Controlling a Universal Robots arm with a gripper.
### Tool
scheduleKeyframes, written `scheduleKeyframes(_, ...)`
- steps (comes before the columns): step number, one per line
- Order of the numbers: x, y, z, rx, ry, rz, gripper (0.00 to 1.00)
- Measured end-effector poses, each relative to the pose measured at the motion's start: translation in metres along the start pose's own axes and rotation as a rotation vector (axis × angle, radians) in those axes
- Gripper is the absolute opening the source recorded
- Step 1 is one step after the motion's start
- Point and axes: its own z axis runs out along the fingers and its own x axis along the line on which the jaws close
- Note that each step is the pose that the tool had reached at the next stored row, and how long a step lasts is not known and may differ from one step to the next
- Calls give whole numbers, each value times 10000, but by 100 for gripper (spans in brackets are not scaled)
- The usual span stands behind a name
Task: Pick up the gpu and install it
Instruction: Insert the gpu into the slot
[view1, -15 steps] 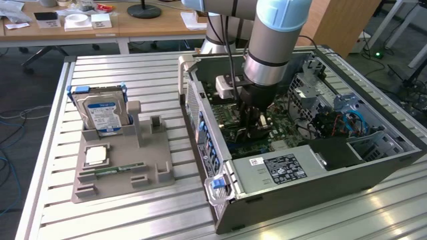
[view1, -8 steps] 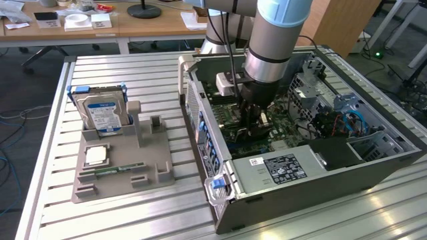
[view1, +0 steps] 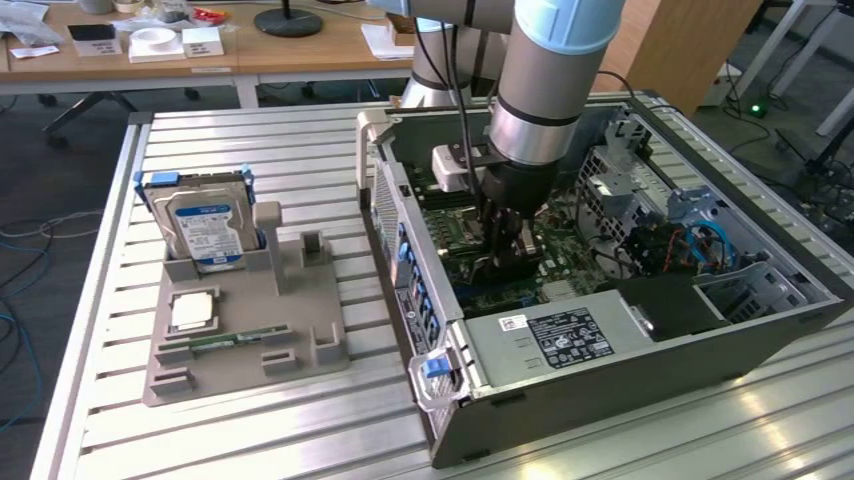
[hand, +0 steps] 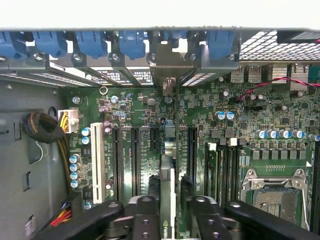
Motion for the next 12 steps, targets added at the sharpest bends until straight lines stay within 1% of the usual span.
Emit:
scheduleKeyframes(1,0,0,0,0,0,0,26)
scheduleKeyframes(12,9,0,7,0,-3,2,25)
